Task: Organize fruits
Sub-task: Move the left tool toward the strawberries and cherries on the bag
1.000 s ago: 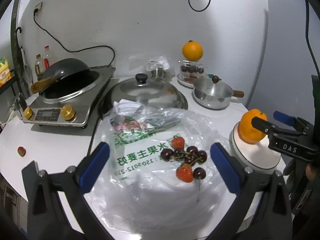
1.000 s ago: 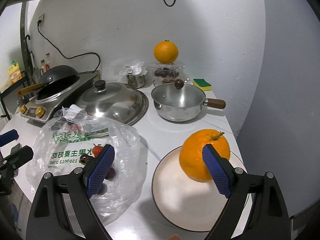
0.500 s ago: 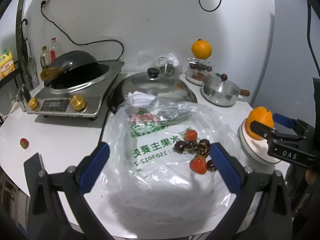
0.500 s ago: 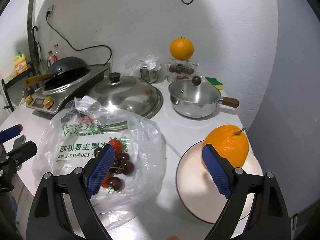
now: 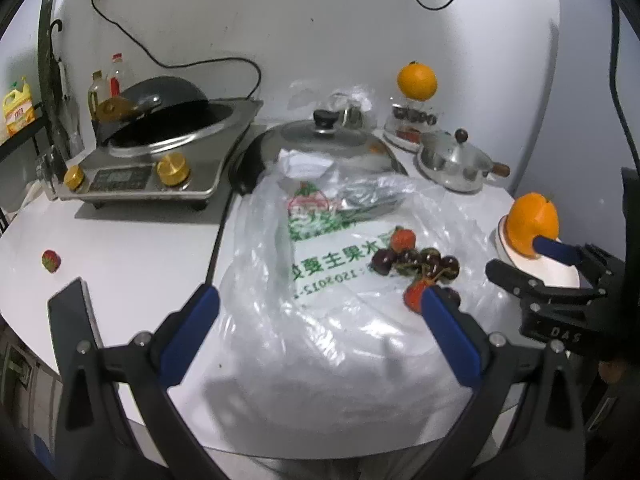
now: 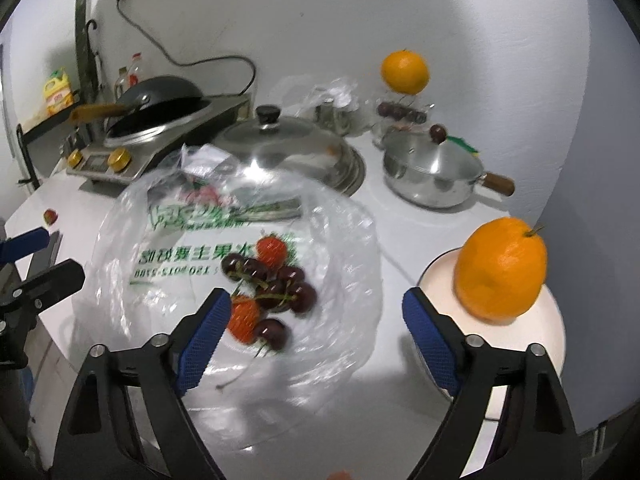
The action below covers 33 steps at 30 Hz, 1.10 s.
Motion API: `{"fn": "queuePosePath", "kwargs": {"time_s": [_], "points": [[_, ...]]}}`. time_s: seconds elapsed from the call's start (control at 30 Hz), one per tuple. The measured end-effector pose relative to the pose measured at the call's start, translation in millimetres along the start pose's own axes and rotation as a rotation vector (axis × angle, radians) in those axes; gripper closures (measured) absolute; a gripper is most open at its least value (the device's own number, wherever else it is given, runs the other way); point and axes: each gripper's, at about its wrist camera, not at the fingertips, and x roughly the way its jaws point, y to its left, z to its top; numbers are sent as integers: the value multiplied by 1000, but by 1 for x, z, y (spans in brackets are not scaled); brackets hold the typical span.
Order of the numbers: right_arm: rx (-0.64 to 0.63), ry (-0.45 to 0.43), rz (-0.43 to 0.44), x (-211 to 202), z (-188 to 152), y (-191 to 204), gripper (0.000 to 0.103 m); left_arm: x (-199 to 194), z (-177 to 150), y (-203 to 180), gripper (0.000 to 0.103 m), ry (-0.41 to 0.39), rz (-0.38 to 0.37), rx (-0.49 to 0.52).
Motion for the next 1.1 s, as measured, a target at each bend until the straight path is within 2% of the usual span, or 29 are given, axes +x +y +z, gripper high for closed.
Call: {"fn": "queuePosePath", "kwargs": {"time_s": [0.1,0.17,0.3,0.63,1.03,1.07,1.1], "points": [[-11,23,15,6,-6,6,29,2,-4,3,2,10,6,-3],[-16,35,27,12,-10,10,30,4,-7,4,2,15,10,-5],[-14,59,56,22,-14,13,46,7,-12,5,2,29,16,-6],[-8,97,111,41,-20,16,61,18,-16,3,2,55,30,6],[16,131,155,57,-25,10,61,27,-16,-6,2,75,43,29],[21,132,162,58,-25,9,62,28,-16,-6,2,76,44,30],[25,136,168,59,-26,8,68,29,-16,-7,2,79,46,32]]}}
